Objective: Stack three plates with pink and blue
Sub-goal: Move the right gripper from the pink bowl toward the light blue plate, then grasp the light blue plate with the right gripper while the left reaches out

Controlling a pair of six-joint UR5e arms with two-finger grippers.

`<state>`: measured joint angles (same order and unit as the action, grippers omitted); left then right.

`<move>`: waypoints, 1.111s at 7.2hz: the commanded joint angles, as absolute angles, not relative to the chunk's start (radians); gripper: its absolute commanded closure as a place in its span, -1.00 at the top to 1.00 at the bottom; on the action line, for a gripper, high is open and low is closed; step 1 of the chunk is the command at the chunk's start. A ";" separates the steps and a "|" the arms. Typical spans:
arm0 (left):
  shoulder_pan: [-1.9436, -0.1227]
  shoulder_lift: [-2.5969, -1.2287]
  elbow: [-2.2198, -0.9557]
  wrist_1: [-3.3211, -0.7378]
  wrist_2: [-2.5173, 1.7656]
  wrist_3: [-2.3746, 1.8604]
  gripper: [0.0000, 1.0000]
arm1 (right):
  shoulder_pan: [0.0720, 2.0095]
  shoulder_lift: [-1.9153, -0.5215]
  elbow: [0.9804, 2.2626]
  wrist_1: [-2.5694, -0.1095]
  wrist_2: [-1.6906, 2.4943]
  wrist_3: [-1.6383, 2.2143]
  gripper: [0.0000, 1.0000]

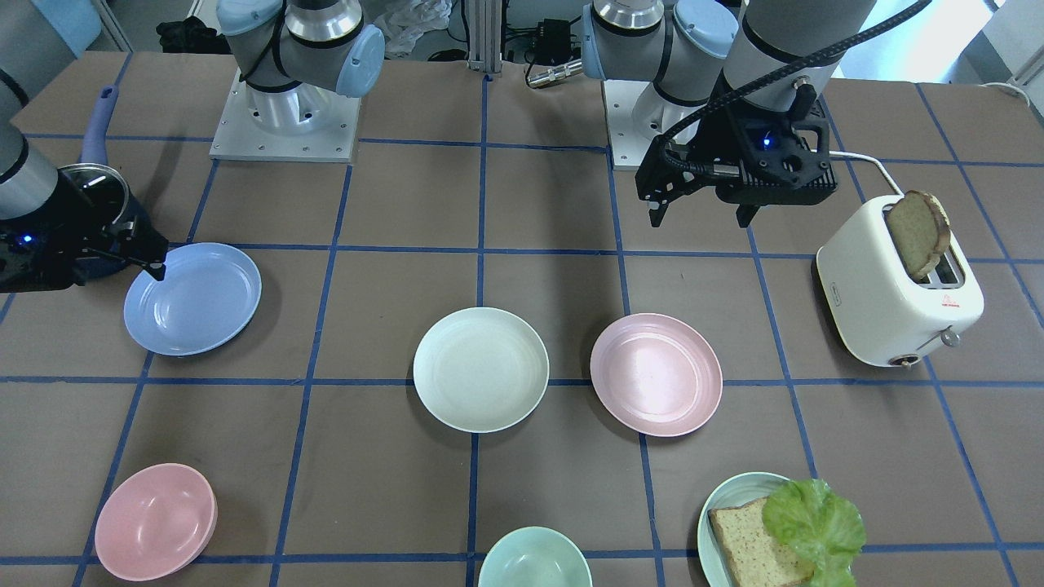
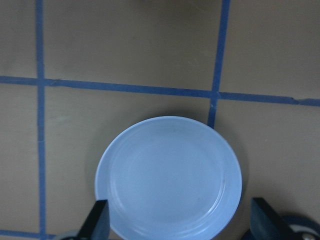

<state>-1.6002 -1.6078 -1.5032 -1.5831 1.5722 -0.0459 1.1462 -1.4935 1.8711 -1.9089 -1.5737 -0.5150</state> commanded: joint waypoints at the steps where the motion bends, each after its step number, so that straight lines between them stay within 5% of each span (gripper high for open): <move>1: -1.600 -1.606 -1.503 -1.583 1.574 -0.046 1.00 | 0.995 -1.396 1.953 -2.068 -1.565 -0.668 1.00; 8: -1.595 -1.609 -1.506 -1.595 1.575 -0.034 1.00 | 0.919 -1.319 2.039 -2.077 -1.527 -0.742 1.00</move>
<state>-1.5980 -1.6113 -1.5031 -1.5860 1.5738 -0.0414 0.9205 -1.3214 2.0329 -2.0766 -1.5537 -0.7437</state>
